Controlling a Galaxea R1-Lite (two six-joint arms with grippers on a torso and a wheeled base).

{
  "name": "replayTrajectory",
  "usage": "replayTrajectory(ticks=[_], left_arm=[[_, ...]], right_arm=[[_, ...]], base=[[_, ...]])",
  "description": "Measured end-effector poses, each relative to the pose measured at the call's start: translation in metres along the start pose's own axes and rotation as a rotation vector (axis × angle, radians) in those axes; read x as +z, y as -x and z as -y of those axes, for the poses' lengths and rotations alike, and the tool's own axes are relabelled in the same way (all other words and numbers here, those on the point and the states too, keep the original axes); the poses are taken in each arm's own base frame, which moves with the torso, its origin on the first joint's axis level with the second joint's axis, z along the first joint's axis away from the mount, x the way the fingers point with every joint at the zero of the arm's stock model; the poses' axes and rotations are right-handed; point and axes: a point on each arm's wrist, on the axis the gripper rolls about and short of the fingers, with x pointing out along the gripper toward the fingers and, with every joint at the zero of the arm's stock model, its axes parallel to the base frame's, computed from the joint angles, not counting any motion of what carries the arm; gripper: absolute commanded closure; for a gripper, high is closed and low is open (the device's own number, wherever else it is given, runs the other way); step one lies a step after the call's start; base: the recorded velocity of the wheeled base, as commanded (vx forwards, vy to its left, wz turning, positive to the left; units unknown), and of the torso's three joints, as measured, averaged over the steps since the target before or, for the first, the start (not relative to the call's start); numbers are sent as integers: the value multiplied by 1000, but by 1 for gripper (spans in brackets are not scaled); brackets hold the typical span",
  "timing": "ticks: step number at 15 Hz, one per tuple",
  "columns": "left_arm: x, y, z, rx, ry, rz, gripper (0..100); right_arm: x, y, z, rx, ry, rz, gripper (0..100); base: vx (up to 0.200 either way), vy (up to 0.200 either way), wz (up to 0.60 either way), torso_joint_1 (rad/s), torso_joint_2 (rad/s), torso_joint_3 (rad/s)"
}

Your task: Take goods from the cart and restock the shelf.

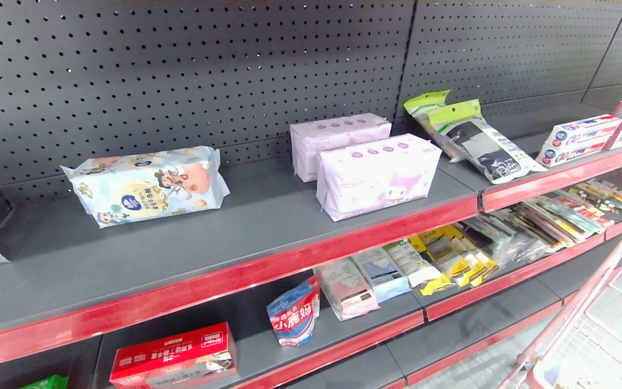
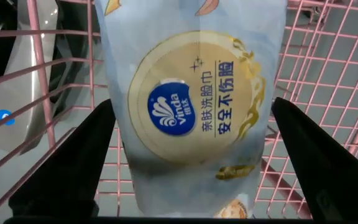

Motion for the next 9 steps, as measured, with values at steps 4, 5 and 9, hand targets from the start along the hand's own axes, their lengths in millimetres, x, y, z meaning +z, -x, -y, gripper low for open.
replayTrajectory(ticks=[4, 5, 9], left_arm=[[0, 0, 0, -1, 0, 0, 0], [0, 0, 0, -1, 0, 1, 0], [0, 0, 0, 0, 0, 0, 0]], right_arm=[[0, -5, 4, 8, 5, 77, 0], [0, -6, 4, 9, 12, 89, 0], [0, -8, 1, 22, 41, 127, 0]], base=[[0, 0, 0, 0, 0, 0], [0, 0, 0, 0, 0, 0], [0, 0, 0, 0, 0, 0]])
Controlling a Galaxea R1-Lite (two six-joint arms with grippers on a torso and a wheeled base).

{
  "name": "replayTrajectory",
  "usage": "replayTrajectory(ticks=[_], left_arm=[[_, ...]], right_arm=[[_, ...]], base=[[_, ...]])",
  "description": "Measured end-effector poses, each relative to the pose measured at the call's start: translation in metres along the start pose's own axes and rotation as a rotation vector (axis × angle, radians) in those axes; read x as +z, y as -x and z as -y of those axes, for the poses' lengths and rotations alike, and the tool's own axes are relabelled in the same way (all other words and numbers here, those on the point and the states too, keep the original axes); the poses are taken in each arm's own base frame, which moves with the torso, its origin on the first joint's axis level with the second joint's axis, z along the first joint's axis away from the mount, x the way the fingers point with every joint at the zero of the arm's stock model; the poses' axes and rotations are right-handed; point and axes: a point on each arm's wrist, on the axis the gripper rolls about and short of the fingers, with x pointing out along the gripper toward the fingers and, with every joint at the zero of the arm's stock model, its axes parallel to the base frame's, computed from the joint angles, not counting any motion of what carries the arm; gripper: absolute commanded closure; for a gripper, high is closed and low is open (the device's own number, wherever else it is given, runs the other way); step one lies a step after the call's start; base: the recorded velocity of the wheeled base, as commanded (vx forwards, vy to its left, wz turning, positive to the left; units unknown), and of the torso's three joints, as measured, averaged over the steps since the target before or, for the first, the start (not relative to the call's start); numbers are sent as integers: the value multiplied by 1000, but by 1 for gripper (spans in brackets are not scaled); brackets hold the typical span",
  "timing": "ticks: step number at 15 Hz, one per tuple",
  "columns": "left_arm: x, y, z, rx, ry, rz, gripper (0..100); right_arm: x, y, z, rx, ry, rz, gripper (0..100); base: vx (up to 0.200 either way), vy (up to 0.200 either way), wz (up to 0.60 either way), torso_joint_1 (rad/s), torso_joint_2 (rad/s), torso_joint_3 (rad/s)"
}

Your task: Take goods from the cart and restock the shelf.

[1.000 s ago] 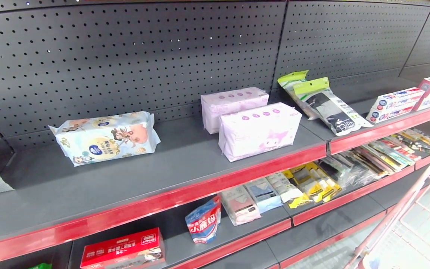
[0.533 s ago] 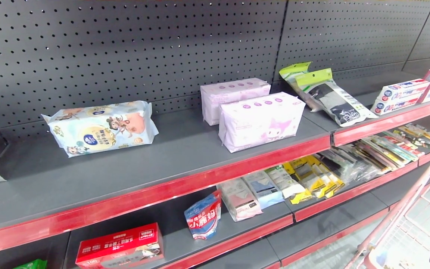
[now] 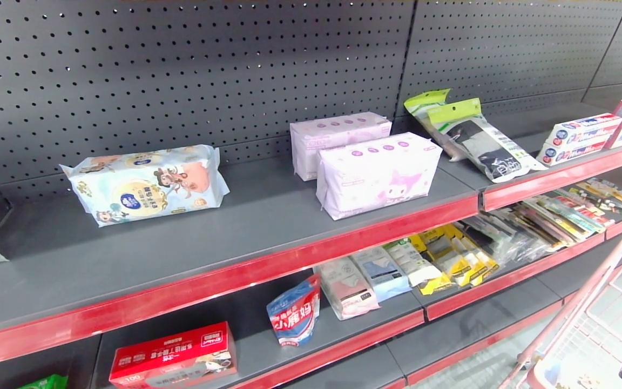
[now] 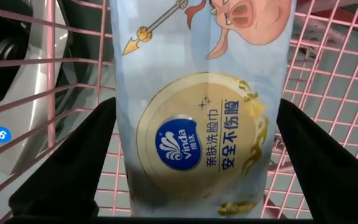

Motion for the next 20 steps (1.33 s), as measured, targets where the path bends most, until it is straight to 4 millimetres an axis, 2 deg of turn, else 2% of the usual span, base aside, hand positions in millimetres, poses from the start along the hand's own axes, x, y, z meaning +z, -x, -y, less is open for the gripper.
replayTrajectory(ticks=[5, 12, 20], left_arm=[[0, 0, 0, 0, 0, 0, 0], [0, 0, 0, 0, 0, 0, 0], [0, 0, 0, 0, 0, 0, 0]], right_arm=[[-1, -2, -1, 11, 1, 12, 0], [5, 11, 5, -46, 30, -29, 0], [4, 9, -4, -14, 11, -25, 0]], base=[[0, 0, 0, 0, 0, 0], [0, 0, 0, 0, 0, 0], [0, 0, 0, 0, 0, 0]])
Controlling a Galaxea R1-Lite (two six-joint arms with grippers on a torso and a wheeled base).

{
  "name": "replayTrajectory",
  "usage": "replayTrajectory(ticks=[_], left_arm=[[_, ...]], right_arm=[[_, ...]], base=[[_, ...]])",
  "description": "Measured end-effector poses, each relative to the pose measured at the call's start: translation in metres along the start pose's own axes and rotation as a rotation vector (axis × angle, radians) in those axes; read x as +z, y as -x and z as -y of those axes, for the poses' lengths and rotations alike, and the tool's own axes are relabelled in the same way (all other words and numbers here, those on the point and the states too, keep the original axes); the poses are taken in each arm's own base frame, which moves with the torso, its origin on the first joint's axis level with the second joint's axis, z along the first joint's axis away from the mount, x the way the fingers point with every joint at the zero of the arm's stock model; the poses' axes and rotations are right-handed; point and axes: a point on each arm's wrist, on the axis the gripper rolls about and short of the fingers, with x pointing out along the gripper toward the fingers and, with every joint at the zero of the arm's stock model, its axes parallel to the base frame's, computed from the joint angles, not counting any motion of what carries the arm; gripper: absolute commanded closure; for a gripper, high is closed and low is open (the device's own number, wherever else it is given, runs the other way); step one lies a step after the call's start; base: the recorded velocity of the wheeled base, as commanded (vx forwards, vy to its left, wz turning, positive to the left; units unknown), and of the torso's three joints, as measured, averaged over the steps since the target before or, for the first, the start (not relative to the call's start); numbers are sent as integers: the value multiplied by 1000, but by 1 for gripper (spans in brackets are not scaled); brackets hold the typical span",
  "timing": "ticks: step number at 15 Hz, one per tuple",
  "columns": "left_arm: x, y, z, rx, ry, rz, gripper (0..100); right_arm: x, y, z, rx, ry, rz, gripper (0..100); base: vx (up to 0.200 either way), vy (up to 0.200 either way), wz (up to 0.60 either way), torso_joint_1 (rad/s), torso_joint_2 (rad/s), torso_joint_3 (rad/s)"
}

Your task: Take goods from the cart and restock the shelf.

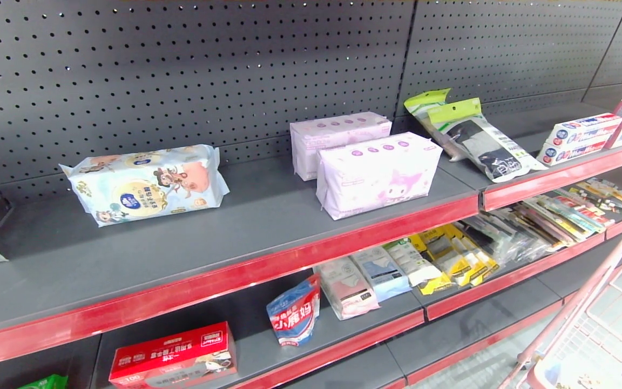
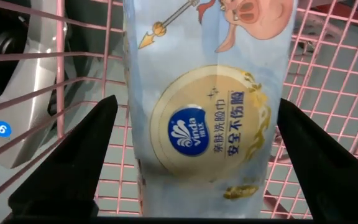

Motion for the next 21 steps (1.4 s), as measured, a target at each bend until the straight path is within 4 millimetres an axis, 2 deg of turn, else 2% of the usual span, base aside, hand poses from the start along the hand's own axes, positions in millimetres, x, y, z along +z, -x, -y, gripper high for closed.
replayTrajectory(ticks=[2, 8, 19, 20, 21], left_arm=[[0, 0, 0, 0, 0, 0, 0], [0, 0, 0, 0, 0, 0, 0], [0, 0, 0, 0, 0, 0, 0], [0, 0, 0, 0, 0, 0, 0], [0, 0, 0, 0, 0, 0, 0]], right_arm=[[-2, -5, -1, 16, -8, -1, 0], [-8, -14, 23, -19, 8, -19, 0], [-10, -16, 23, -10, 87, -37, 0], [-10, -17, 23, -9, 86, -36, 100], [-10, -17, 22, -7, 86, -35, 100]], base=[[0, 0, 0, 0, 0, 0], [0, 0, 0, 0, 0, 0], [0, 0, 0, 0, 0, 0], [0, 0, 0, 0, 0, 0], [0, 0, 0, 0, 0, 0]])
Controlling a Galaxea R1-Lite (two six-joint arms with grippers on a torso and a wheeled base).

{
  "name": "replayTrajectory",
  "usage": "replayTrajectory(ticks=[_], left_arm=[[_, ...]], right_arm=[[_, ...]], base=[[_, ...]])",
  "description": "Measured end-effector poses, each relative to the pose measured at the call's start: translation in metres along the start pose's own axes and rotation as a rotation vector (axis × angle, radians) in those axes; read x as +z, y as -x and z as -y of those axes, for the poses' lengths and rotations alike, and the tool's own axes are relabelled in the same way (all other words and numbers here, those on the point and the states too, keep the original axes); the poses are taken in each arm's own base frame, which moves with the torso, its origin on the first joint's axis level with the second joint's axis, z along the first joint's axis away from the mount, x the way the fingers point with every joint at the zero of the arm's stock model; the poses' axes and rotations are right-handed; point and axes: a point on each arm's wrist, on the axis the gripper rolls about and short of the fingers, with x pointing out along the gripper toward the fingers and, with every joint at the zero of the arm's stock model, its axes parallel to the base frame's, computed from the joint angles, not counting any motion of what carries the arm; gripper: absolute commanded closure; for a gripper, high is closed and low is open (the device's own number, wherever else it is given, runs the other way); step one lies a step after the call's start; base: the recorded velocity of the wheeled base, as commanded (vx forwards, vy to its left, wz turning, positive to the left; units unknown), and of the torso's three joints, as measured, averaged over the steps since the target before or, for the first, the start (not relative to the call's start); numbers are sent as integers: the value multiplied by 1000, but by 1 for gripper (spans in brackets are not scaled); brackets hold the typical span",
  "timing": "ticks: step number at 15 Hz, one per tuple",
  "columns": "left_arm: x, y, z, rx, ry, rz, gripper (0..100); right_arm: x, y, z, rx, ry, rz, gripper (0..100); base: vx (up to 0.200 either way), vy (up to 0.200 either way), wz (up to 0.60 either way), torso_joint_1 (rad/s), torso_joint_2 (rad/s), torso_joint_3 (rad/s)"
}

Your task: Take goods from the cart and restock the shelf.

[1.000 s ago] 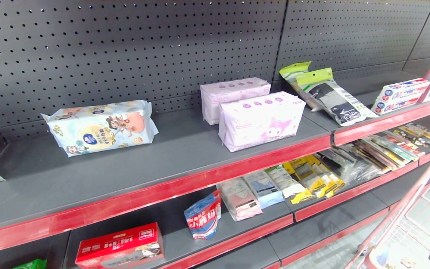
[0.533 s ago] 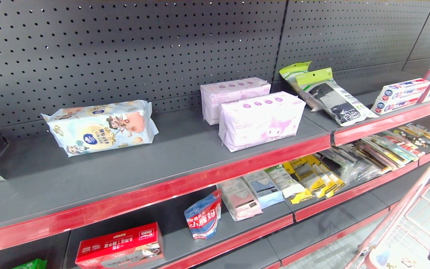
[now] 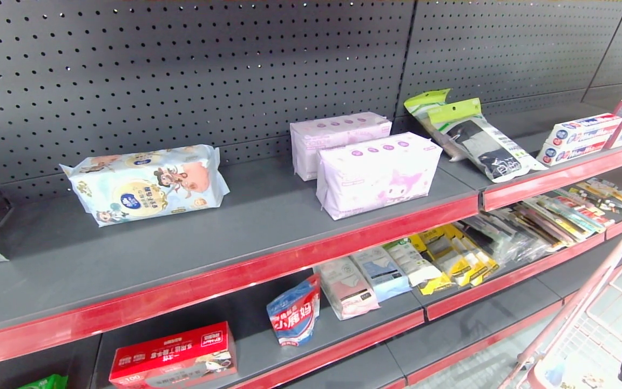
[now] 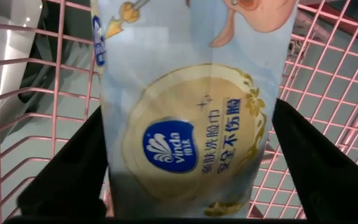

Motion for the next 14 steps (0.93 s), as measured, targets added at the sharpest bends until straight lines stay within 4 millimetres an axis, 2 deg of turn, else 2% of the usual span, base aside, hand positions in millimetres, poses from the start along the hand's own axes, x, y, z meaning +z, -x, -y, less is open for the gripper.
replayTrajectory(ticks=[8, 12, 14], left_arm=[[0, 0, 0, 0, 0, 0, 0], [0, 0, 0, 0, 0, 0, 0], [0, 0, 0, 0, 0, 0, 0]], right_arm=[[2, 2, -5, 11, -59, 23, 100], [13, 25, -9, -50, -264, 44, 100], [20, 41, -14, -91, -303, 34, 100]], base=[[0, 0, 0, 0, 0, 0], [0, 0, 0, 0, 0, 0], [0, 0, 0, 0, 0, 0]])
